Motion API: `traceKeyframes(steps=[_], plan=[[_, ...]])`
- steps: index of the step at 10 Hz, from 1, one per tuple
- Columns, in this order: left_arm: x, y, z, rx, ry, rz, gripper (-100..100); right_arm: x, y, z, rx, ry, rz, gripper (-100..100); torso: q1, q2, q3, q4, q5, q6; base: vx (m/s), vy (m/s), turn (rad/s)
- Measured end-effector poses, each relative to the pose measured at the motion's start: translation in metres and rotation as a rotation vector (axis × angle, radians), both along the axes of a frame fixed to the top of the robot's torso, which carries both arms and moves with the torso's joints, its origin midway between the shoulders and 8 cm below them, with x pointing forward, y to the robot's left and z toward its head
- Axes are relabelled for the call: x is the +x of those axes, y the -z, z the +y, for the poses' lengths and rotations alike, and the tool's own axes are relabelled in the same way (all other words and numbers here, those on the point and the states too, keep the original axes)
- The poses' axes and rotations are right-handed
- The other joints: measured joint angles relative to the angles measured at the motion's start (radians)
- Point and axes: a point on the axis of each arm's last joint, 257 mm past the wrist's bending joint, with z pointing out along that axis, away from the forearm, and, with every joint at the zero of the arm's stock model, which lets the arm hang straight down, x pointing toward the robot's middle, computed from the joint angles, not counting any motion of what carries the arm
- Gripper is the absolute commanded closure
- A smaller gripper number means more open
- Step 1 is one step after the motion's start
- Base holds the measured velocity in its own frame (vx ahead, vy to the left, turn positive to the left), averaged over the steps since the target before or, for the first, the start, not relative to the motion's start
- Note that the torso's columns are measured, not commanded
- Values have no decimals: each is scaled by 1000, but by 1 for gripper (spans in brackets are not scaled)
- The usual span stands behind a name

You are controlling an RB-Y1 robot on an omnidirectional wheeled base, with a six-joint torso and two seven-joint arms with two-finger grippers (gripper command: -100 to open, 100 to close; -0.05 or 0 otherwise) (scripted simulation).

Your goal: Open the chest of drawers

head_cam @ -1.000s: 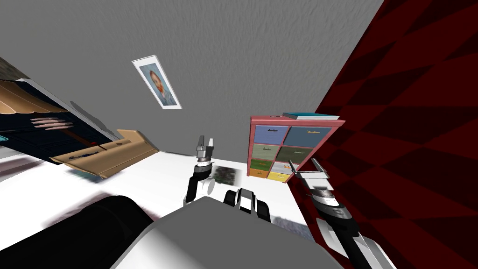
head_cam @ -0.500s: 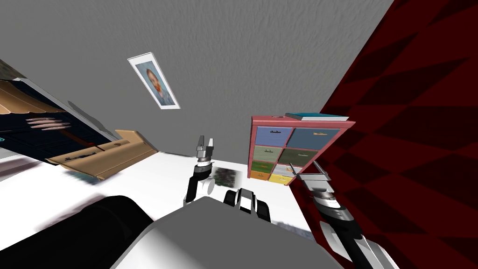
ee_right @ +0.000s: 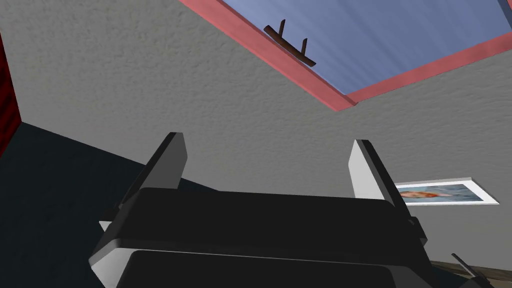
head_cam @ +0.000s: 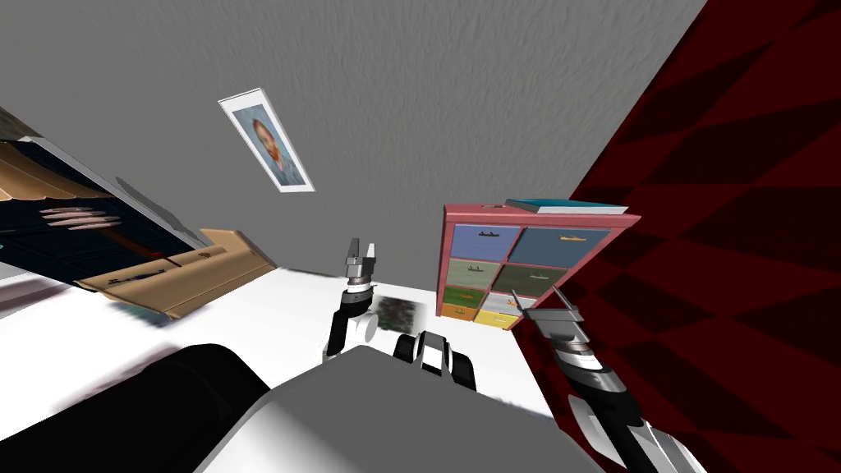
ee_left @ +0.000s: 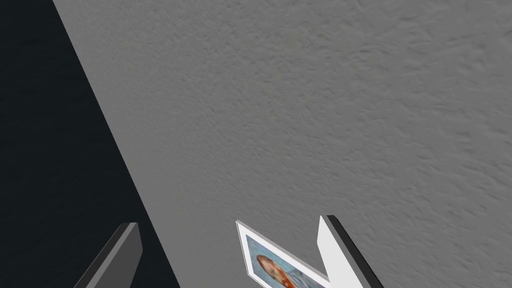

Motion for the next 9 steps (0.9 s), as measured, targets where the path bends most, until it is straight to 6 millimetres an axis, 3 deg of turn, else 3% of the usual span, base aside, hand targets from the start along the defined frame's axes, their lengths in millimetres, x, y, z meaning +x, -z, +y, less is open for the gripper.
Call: traceKeyframes(steps=[9], plan=[[0,0,0,0,0,0,0,0,41,-21,-259,133,2,-100,0,1,0,0,0,0,64,24,4]])
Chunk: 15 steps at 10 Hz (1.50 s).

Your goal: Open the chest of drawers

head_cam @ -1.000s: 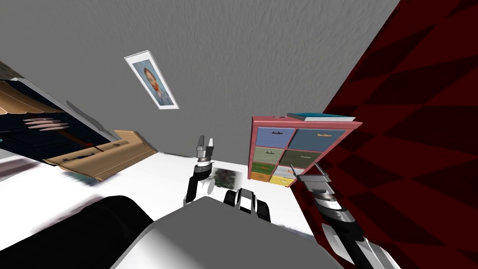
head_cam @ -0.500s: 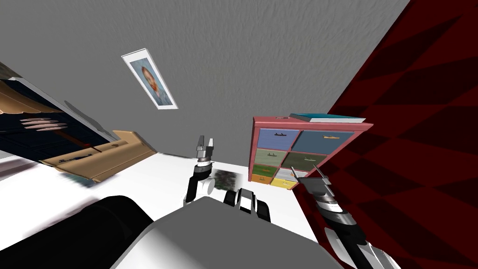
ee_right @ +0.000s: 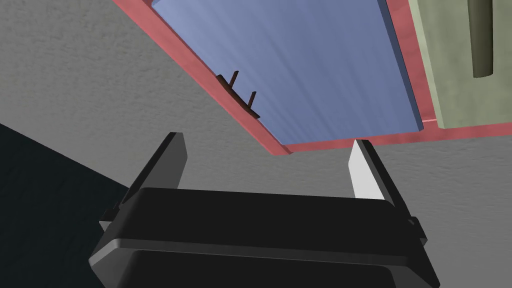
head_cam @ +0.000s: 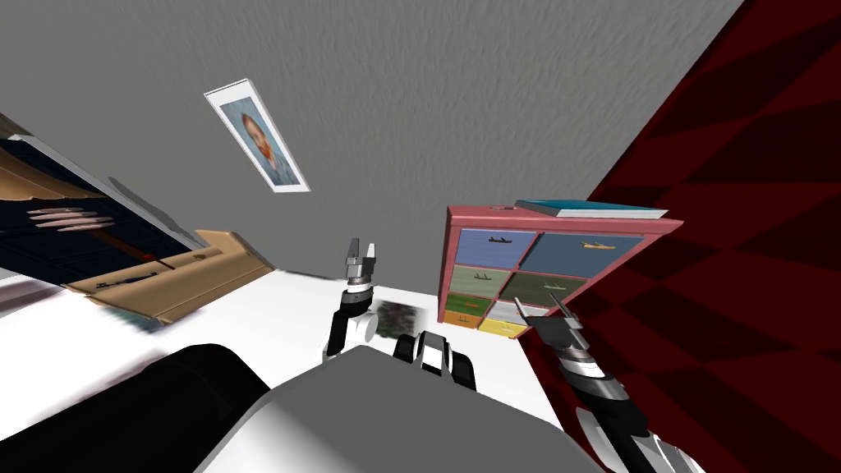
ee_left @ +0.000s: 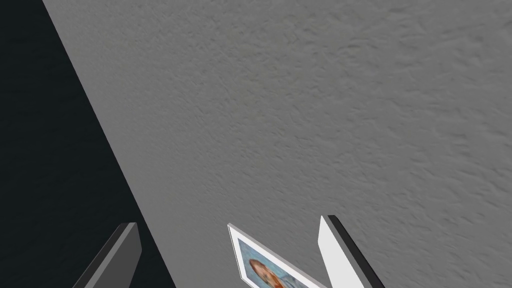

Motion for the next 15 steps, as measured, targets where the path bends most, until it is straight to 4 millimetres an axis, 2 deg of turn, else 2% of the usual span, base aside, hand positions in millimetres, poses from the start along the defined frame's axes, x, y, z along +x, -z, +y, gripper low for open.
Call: traceKeyframes(steps=[8,15], plan=[[0,0,0,0,0,0,0,-4,40,-20,-219,105,19,-100,-1,-1,-1,0,0,0,65,23,4],[0,0,0,0,0,0,0,-9,73,-27,-366,173,34,-100,0,-1,-1,0,0,0,50,23,3]])
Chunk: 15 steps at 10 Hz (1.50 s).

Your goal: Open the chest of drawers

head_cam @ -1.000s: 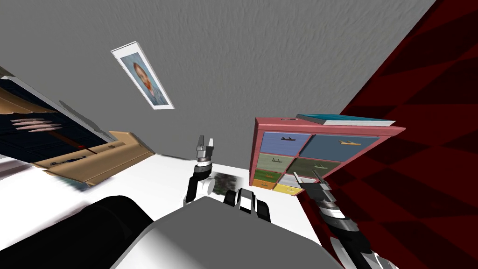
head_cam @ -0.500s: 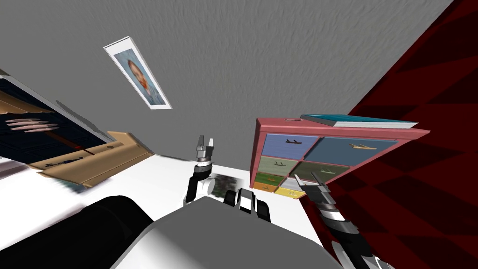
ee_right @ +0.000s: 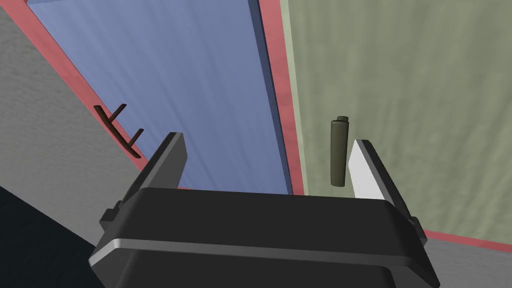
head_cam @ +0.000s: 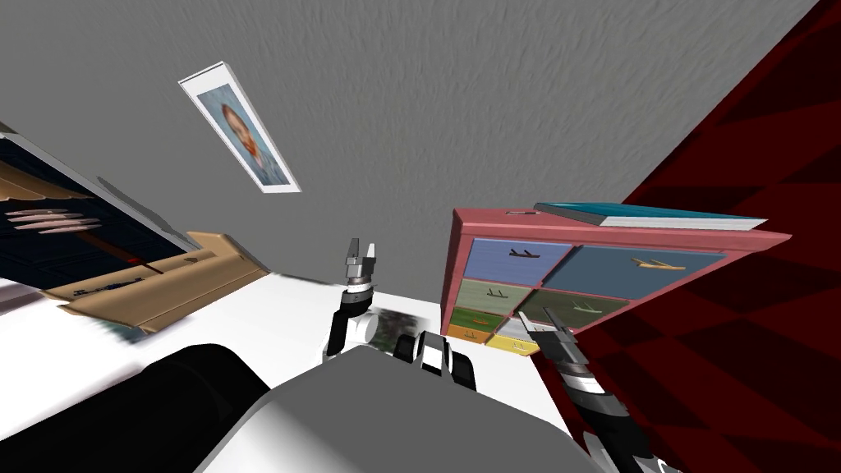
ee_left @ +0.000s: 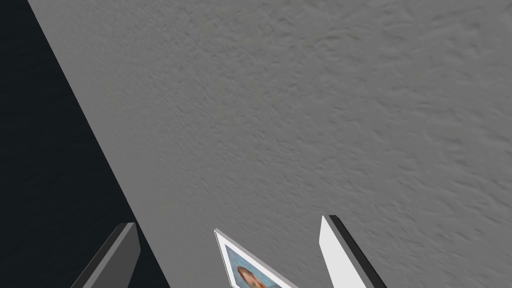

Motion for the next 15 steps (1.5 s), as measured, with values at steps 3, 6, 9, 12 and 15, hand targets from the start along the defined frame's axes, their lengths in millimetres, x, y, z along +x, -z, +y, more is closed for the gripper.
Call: traceKeyframes(steps=[3,6,9,12,15], plan=[[0,0,0,0,0,0,0,-3,13,-2,-51,24,5,-100,-1,2,1,0,0,0,52,13,4],[0,0,0,0,0,0,0,-9,35,4,-93,58,18,-100,0,-1,0,0,0,0,75,23,5],[0,0,0,0,0,0,0,-13,53,16,-103,89,22,-100,0,2,1,1,0,0,38,20,2],[0,0,0,0,0,0,0,-6,43,8,-108,92,20,-100,2,-1,-1,0,1,0,51,45,12],[0,0,0,0,0,0,0,-8,44,12,-107,89,11,-100,-6,-1,1,-3,-5,-2,-27,-13,-19]])
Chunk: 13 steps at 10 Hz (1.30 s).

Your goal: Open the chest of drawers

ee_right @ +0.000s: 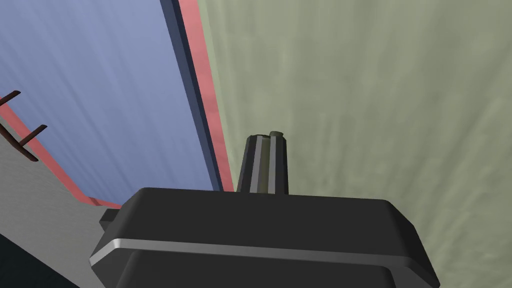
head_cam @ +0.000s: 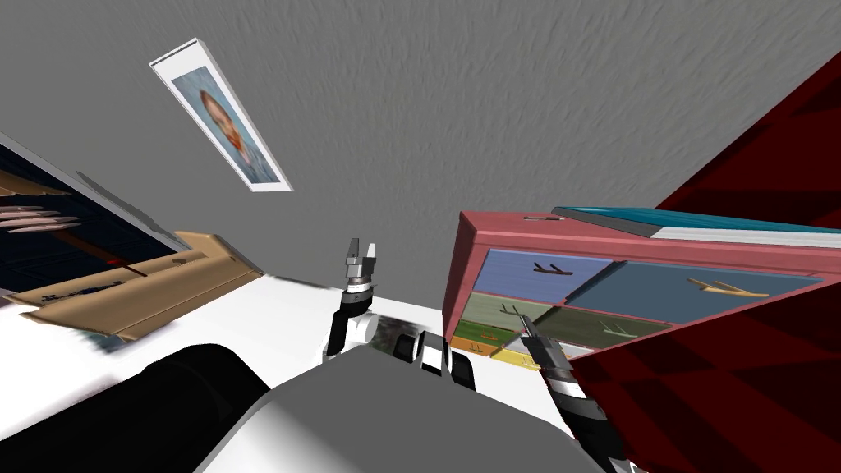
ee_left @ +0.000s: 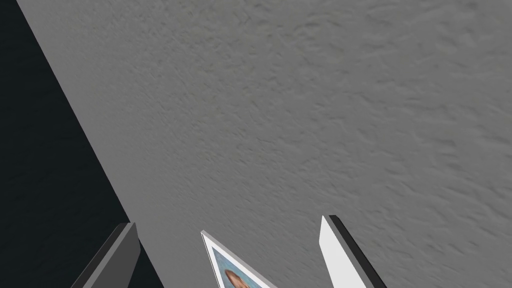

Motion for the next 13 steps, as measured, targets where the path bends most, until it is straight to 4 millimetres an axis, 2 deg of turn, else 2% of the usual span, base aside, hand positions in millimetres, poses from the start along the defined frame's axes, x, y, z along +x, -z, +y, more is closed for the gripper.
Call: traceKeyframes(steps=[4,8,10,12,13], plan=[[0,0,0,0,0,0,0,0,-9,-21,-85,-4,8,-100,11,1,-1,2,6,2,4,77,-29],[0,0,0,0,0,0,0,-3,-13,-38,-112,41,20,-100,6,2,-1,3,5,2,-6,182,-42],[0,0,0,0,0,0,0,-4,-11,-37,-96,58,24,-100,-2,1,-1,2,3,2,28,68,6],[0,0,0,0,0,0,0,3,-22,-48,-105,60,22,-100,5,-1,-3,2,5,2,60,66,9],[0,0,0,0,0,0,0,3,-22,-49,-103,61,23,100,4,3,-1,3,4,3,-39,-43,-27]])
